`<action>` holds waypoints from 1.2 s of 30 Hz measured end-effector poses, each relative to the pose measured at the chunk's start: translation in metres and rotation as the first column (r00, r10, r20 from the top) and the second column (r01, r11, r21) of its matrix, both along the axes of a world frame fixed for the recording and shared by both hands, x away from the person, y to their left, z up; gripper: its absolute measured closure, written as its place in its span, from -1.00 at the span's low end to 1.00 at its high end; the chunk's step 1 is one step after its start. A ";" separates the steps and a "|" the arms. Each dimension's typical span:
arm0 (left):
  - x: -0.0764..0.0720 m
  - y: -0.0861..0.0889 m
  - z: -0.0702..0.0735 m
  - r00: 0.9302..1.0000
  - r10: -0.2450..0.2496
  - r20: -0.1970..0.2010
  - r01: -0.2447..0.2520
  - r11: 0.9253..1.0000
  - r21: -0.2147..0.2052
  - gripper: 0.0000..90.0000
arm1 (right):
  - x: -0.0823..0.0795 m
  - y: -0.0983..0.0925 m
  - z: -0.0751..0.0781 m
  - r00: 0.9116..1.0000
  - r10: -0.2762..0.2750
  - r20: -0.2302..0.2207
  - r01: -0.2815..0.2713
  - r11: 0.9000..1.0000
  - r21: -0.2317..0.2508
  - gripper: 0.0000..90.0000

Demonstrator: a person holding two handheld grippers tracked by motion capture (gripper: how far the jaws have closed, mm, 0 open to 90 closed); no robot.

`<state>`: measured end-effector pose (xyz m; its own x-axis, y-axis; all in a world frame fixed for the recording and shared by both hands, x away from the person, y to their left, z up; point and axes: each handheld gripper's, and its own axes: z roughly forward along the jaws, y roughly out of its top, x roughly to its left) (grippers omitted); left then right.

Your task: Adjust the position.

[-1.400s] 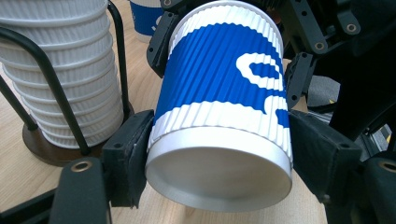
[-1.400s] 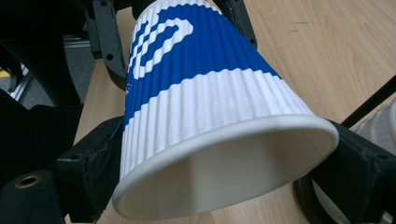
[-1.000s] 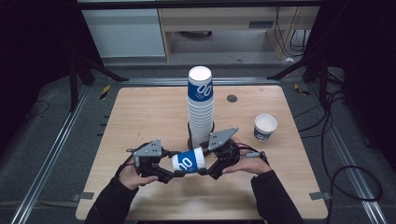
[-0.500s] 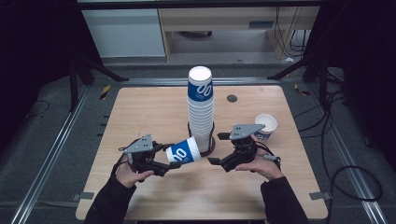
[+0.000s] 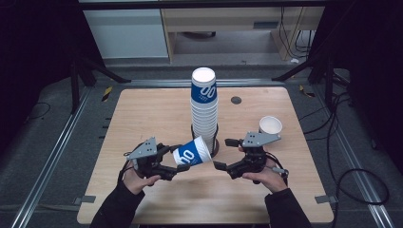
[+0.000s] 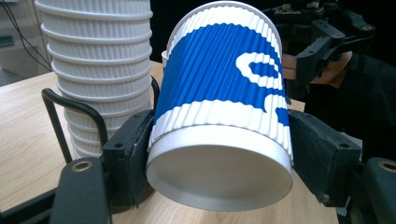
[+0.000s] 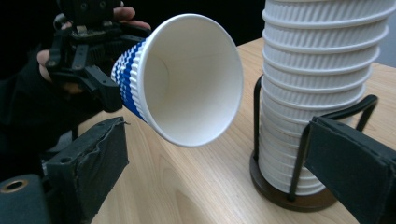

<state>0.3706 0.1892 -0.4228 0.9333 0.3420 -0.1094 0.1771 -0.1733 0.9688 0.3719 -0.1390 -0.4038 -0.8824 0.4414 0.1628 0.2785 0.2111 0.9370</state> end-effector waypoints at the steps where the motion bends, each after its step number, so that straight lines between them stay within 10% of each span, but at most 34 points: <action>1: 0.000 -0.001 0.000 1.000 0.000 0.002 0.000 1.000 -0.004 -0.41 | 0.000 0.002 -0.001 1.000 0.011 -0.005 -0.011 1.000 0.003 -0.87; 36: -0.008 -0.029 -0.013 0.993 -0.118 0.003 0.118 0.993 0.017 -0.41 | 0.010 0.022 -0.022 0.975 0.180 -0.133 -0.167 0.981 0.098 -0.84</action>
<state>0.3625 0.1606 -0.4360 0.9676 0.2316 -0.1005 0.1503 -0.2089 0.9663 0.3821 -0.1167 -0.4256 -0.9098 0.2624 0.3216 0.3751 0.1881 0.9077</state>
